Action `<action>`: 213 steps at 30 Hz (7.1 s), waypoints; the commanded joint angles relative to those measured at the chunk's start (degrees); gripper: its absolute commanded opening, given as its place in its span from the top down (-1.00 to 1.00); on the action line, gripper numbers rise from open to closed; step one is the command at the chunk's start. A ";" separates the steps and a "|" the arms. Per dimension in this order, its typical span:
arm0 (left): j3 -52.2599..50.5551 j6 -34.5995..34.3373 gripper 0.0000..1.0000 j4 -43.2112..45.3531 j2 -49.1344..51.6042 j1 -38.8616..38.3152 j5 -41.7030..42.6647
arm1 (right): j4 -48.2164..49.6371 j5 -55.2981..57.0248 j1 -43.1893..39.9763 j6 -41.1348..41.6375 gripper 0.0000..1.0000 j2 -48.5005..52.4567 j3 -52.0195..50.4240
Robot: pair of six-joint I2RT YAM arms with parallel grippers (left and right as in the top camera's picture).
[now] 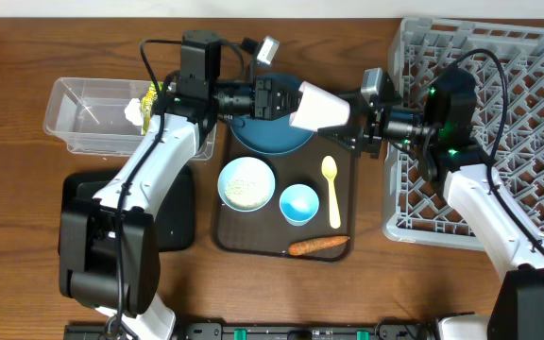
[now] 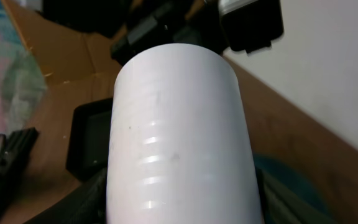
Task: Sort waste into correct bins and load items into the dishwasher rack
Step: 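Grasp pink cup with right gripper, release with left, then place pink cup into dishwasher rack with right gripper, then reach left gripper to light-blue cup and grasp it, then lift light-blue cup and pass it to right gripper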
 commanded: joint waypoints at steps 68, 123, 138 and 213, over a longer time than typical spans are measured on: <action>0.39 14.69 0.57 -36.13 -14.05 7.76 -59.69 | -89.66 74.36 -52.59 19.45 0.97 26.51 54.29; 0.11 14.97 0.17 -39.34 -13.90 2.21 -57.94 | -86.01 43.43 -35.91 1.14 -0.87 18.73 54.31; -5.66 16.90 0.14 -44.46 -9.07 -13.75 -57.96 | -84.74 46.25 -18.27 1.18 -0.89 19.12 54.29; -2.49 -2.54 0.88 -10.71 -9.60 5.66 -18.05 | -85.77 16.44 -13.16 -33.09 -0.98 19.32 52.19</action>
